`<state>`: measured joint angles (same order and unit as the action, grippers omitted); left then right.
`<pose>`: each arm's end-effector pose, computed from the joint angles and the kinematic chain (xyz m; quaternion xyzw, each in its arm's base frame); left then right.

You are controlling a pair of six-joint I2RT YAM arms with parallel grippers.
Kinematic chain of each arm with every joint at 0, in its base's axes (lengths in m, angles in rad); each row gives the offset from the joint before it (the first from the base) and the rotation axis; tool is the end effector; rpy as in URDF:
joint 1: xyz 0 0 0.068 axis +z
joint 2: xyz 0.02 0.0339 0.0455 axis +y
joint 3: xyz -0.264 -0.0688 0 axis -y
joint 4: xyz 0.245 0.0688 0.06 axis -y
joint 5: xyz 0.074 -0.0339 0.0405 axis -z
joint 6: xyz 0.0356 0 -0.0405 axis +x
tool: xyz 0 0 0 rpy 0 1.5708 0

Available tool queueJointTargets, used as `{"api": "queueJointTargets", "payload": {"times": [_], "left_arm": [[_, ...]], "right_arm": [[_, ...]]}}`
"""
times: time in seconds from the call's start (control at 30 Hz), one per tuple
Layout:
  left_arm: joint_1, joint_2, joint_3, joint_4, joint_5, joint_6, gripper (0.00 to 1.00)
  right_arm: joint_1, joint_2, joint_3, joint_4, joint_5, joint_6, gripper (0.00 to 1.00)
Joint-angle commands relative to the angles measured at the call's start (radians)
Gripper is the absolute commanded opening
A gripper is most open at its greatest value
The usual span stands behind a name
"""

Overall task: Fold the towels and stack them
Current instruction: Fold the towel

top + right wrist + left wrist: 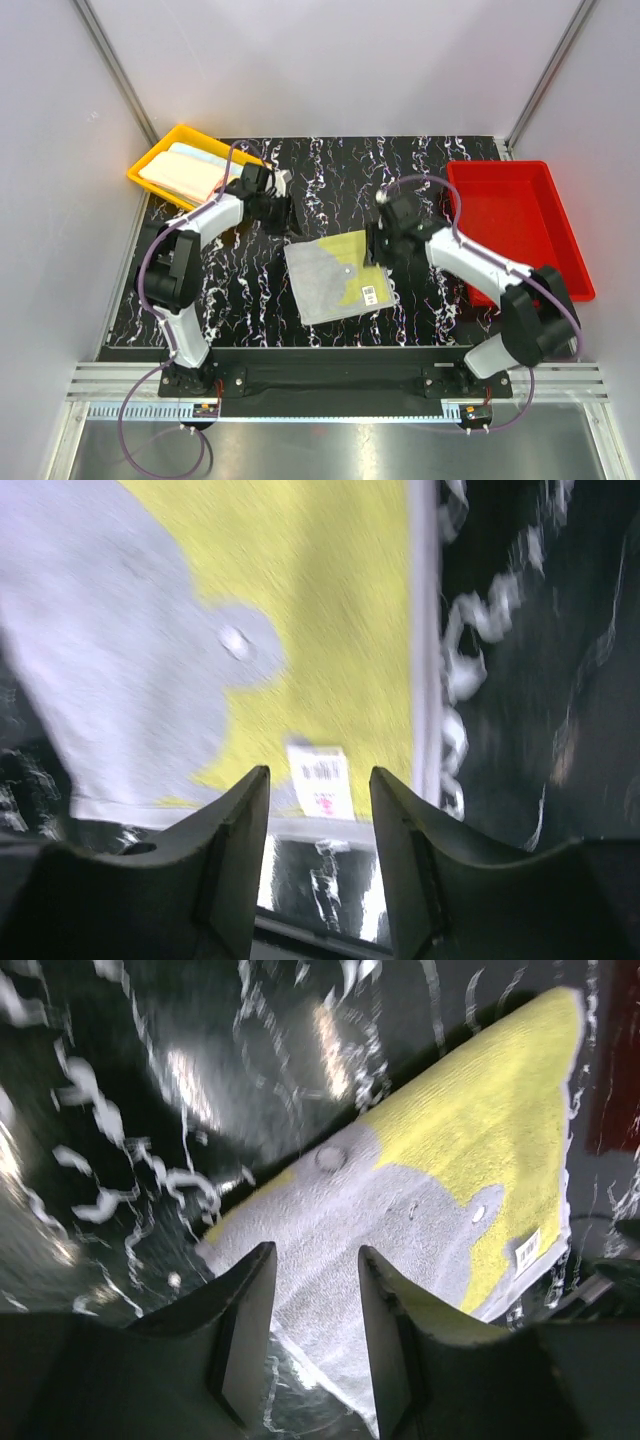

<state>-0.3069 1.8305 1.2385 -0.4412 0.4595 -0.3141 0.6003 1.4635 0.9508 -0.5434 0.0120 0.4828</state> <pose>0.3563 -0.1295 0.1908 0.0571 0.9390 -0.2881 0.1791 0.2384 0.1627 0.2127 -0.0553 0.9655 0.1262 0.2211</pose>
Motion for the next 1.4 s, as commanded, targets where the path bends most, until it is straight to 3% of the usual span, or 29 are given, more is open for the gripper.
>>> {"api": "queueJointTargets", "payload": {"times": [0.0,0.07,0.33,0.37,0.43,0.47,0.63,0.7,1.0,1.37], "left_arm": [[0.003,0.03,0.085,-0.096,-0.01,0.165,0.43],[0.003,0.042,0.082,-0.094,-0.013,0.205,0.44],[0.026,0.144,0.136,-0.129,0.004,0.288,0.45],[0.029,0.151,0.142,-0.133,0.016,0.302,0.45],[0.029,0.177,0.168,-0.151,0.019,0.308,0.45],[0.031,0.187,0.18,-0.174,0.01,0.344,0.45],[0.032,0.227,0.223,-0.202,-0.007,0.379,0.46],[0.034,0.219,0.219,-0.191,0.014,0.391,0.46],[0.038,0.233,0.303,-0.297,0.022,0.469,0.48],[0.043,0.312,0.338,-0.375,0.096,0.529,0.48]], "right_arm": [[-0.124,0.104,0.181,0.077,-0.287,-0.302,0.53],[-0.16,0.209,0.258,0.043,-0.398,-0.419,0.53],[-0.253,0.543,0.653,-0.182,-0.563,-0.742,0.54],[-0.269,0.596,0.681,-0.219,-0.569,-0.766,0.57],[-0.284,0.653,0.768,-0.253,-0.583,-0.814,0.77],[-0.299,0.707,0.799,-0.298,-0.624,-0.857,0.77],[-0.324,0.816,0.933,-0.401,-0.676,-0.946,0.72],[-0.324,0.865,0.966,-0.421,-0.707,-0.987,0.63],[-0.353,0.894,0.986,-0.434,-0.736,-1.061,0.48],[-0.356,1.017,1.186,-0.651,-0.811,-1.196,0.46]]}}
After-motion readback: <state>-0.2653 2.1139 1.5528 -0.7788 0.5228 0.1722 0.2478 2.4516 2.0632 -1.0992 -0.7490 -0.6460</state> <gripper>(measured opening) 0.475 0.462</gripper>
